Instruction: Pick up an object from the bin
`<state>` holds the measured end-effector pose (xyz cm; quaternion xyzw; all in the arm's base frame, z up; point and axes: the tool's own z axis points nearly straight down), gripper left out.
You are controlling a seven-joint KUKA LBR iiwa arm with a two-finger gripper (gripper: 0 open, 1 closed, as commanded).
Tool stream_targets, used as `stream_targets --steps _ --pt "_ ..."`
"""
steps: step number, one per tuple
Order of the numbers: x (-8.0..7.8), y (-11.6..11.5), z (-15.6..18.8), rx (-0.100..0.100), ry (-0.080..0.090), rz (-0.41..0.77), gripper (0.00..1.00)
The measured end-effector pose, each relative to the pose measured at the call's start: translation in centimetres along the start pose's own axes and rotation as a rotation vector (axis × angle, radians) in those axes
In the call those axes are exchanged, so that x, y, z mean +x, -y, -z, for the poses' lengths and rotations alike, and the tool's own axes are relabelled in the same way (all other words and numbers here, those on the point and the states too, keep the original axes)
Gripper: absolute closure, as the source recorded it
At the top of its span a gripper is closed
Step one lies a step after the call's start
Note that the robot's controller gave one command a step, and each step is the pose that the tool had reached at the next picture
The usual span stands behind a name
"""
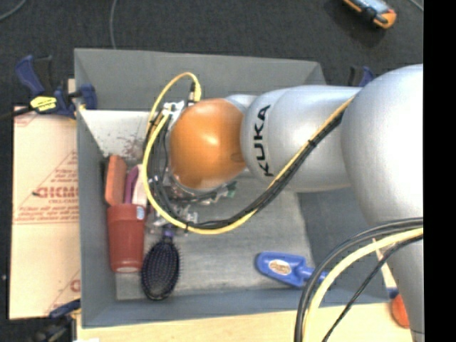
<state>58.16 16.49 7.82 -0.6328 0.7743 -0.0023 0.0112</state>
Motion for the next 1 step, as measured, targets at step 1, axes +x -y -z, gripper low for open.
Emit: stream_targets --steps 1 --pt "-0.02 0.04 0.23 0.001 0.002 -0.003 1.0"
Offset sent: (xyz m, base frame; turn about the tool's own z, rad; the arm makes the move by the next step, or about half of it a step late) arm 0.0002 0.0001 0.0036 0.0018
